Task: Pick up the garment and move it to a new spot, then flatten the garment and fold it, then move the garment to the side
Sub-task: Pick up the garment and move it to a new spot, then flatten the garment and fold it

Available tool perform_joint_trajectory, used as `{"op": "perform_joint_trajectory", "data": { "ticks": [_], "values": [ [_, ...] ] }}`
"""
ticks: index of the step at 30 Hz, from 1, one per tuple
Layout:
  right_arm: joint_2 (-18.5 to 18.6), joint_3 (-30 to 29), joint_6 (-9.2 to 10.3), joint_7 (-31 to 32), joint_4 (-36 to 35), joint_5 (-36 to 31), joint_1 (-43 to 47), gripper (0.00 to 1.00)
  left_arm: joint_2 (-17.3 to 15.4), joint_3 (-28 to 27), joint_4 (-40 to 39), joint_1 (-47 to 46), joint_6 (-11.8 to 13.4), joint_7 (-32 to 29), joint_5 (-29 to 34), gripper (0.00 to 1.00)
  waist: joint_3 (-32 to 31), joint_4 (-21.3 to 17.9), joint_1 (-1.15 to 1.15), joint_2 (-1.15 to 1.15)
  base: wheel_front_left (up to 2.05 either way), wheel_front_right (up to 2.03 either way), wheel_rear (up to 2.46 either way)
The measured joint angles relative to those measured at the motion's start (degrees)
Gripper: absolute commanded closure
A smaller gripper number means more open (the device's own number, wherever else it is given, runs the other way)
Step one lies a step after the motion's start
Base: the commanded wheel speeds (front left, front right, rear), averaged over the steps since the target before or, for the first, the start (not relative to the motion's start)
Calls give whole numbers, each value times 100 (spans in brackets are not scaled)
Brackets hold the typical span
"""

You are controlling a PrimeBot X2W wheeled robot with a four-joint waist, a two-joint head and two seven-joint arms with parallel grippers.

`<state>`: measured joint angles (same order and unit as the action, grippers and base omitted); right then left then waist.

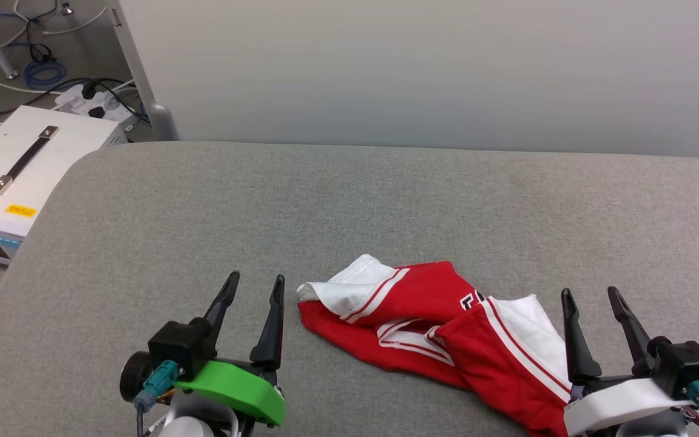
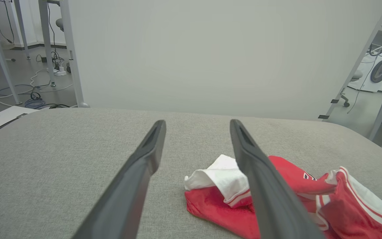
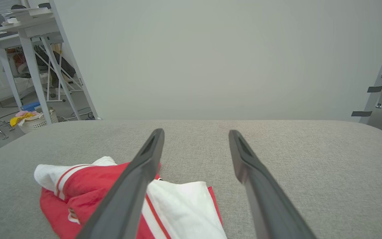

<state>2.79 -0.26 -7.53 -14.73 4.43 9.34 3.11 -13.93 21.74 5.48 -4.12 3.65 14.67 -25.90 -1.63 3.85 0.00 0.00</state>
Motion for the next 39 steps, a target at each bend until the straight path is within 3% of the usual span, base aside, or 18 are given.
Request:
{"op": "perform_joint_trajectory", "data": {
  "ticks": [16, 20, 29, 33, 39],
  "values": [
    [20, 275, 0, 122, 46, -166, 7, 0, 428, -480, 303, 73, -552, 0, 581, 0, 55, 72, 0, 0, 0, 0, 0],
    [325, 909, 0, 881, -81, -196, -30, 0, 524, -533, 381, 72, -619, 0, 635, 0, 113, 124, 0, 0, 0, 0, 0],
    [1718, 2725, 0, 3509, -488, 281, -1013, 0, 701, -582, 556, -12, -797, 0, 790, 0, 390, 329, 0, 0, 0, 0, 0],
    [2072, 3170, 0, 4178, -485, 354, -1543, 0, 792, -601, 604, -142, -848, 0, 850, 0, 501, 499, 0, 0, 0, 0, 0],
    [2317, 3492, 0, 4932, -155, 449, -2034, 0, 892, -645, 644, -241, -924, 1, 892, 0, 680, 809, 0, 0, 0, 0, 0]
  ]
}}
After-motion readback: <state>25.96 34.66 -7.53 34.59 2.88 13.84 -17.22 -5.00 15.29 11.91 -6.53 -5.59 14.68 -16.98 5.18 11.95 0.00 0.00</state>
